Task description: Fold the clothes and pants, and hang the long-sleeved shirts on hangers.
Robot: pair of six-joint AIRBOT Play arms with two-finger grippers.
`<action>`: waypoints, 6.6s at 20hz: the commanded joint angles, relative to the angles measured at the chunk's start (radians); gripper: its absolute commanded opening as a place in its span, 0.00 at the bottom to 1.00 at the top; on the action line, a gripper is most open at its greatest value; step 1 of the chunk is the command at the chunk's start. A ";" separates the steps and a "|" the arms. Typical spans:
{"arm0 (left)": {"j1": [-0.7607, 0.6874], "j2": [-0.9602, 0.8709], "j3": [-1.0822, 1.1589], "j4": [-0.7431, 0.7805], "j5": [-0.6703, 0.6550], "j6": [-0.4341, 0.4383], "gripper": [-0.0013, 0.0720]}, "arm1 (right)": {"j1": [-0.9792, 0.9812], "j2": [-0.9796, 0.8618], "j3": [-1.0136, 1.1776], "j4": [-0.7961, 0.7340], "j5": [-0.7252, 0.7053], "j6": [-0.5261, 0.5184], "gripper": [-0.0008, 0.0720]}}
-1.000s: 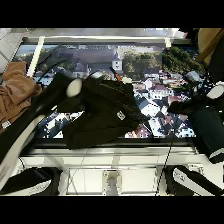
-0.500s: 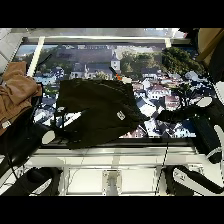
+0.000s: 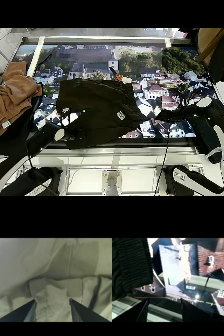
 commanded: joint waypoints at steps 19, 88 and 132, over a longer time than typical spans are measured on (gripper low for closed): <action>0.000 0.030 0.003 0.082 -0.026 0.016 0.03 | 0.001 -0.059 -0.085 0.257 0.023 -0.001 0.72; 0.188 -0.179 0.921 0.763 -0.102 0.042 0.97 | 0.044 -0.690 0.985 0.192 0.173 0.171 0.78; 0.188 -0.198 0.918 0.756 -0.111 0.042 0.97 | -0.781 -0.241 1.168 -0.303 0.468 0.418 0.02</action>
